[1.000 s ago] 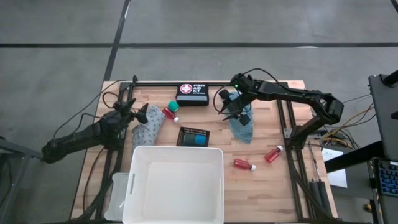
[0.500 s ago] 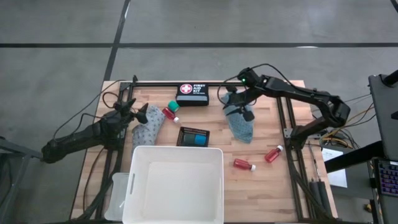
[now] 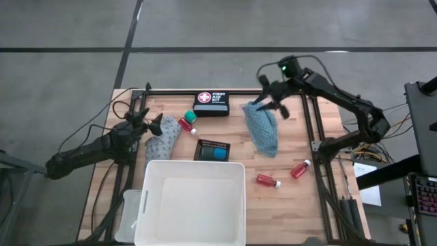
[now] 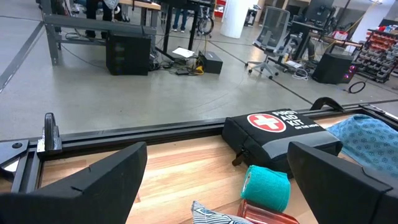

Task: Pick & Place Medicine items
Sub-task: Put the green bandage into the black bin

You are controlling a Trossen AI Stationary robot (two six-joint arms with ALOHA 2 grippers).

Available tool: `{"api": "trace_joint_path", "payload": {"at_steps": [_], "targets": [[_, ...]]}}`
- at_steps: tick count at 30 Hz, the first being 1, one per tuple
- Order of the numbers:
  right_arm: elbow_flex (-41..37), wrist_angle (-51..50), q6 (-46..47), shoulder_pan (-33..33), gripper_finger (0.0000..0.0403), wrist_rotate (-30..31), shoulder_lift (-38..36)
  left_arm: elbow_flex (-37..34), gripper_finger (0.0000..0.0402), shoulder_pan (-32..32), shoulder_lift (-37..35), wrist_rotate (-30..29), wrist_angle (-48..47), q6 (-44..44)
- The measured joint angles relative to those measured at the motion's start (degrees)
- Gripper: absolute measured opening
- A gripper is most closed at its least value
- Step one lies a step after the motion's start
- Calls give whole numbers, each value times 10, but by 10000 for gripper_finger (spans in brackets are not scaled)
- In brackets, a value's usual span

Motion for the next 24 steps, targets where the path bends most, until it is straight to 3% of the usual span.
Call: {"api": "trace_joint_path", "payload": {"at_steps": [2, 4, 11, 18, 24], "targets": [[5, 16, 32, -35, 121, -62, 0, 0, 393, 0, 0, 0, 0, 0], [7, 41, 78, -66, 117, -75, -1, 0, 393, 0, 0, 0, 0, 0], [7, 61, 112, -129, 106, -54, -2, 0, 393, 0, 0, 0, 0, 0], [7, 69, 106, -124, 91, -52, -6, 0, 393, 0, 0, 0, 0, 0], [6, 70, 75, -120, 74, 6, -8, 0, 393, 0, 0, 0, 0, 0]]}}
